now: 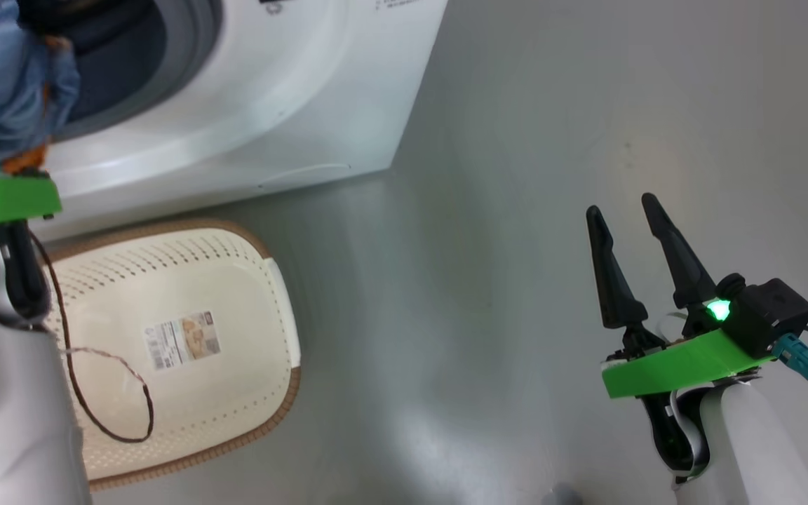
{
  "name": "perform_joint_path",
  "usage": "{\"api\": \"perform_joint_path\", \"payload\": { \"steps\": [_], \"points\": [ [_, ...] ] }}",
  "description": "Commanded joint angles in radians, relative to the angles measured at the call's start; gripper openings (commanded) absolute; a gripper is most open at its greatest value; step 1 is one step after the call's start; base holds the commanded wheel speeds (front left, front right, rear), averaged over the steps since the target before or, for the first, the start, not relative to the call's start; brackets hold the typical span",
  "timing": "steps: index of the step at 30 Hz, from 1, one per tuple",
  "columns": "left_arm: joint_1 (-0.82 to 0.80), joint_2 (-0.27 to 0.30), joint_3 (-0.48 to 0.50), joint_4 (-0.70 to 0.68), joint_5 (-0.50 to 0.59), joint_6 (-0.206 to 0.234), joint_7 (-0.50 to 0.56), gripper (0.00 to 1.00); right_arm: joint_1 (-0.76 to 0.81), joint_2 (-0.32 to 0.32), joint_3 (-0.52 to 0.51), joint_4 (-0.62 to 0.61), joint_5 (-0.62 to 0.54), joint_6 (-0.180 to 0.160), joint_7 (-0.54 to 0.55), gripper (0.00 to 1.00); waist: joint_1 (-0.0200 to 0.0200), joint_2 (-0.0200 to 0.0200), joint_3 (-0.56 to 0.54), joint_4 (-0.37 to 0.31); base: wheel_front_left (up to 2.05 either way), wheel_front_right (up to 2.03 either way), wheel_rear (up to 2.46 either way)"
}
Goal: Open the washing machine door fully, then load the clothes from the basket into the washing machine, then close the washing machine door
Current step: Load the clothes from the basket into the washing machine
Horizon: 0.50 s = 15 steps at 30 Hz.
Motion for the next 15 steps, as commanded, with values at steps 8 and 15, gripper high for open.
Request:
{"api": "perform_joint_path", "payload": {
  "steps": [8,15],
  "points": [
    [-0.185,0.115,-0.014,0.197,0.025,-0.011,-0.004,0.0,-0.026,0.001,0.033,-0.026,0.024,0.006,-0.005,1.0,0.0,-0.0001,0.118,-0.025,0.0,0.0,0.0],
    [-0.354,0.169,-0.055,0.322,0.034,-0.012,-0.004,0.0,-0.04,0.001,0.051,-0.025,0.031,0.006,-0.005,1.0,0.0,-0.0001,0.159,-0.026,0.0,0.0,0.0]
  ]
}}
